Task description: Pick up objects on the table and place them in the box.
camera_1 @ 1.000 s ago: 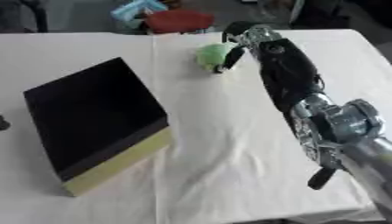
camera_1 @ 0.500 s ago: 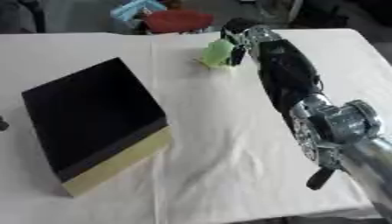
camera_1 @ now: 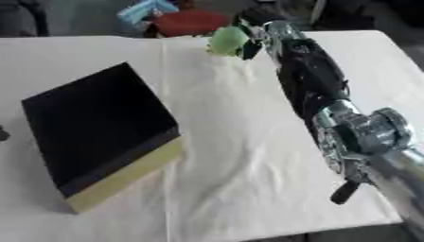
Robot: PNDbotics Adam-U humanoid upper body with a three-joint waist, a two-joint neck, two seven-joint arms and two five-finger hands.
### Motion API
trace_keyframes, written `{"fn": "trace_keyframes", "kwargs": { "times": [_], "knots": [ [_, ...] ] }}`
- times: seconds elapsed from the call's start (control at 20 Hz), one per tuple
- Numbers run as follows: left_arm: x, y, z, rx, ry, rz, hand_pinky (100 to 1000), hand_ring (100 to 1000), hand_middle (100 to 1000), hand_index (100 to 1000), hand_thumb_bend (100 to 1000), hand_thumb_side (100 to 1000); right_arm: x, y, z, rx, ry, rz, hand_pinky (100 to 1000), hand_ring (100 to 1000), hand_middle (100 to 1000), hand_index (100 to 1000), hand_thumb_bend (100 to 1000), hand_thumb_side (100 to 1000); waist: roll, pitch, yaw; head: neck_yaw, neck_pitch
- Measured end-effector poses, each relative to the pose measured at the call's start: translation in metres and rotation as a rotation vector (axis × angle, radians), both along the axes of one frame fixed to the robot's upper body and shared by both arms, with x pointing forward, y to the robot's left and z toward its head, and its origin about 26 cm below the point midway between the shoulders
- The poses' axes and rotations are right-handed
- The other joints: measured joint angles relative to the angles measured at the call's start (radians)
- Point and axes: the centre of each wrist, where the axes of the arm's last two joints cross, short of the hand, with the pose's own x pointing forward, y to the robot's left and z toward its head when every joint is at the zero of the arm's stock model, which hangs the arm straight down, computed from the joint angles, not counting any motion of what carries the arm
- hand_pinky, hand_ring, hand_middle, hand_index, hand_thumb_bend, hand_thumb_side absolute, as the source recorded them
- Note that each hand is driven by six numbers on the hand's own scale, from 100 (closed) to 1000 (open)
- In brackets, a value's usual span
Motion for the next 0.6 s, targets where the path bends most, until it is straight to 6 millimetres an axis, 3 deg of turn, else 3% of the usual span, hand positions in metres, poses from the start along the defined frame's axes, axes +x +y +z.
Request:
{"fn": "trace_keyframes", "kwargs": {
  "times": [0.6],
  "knots": [
    [0.000,0.000,0.000,0.000,0.000,0.000,740,662,604,807,339,799,-0.012,0.078,0.064,0.023,-0.111,0.505,659,530,333,421,100,100,-0.003,-0.001,-0.006,-0.006,0.000]
  ]
}}
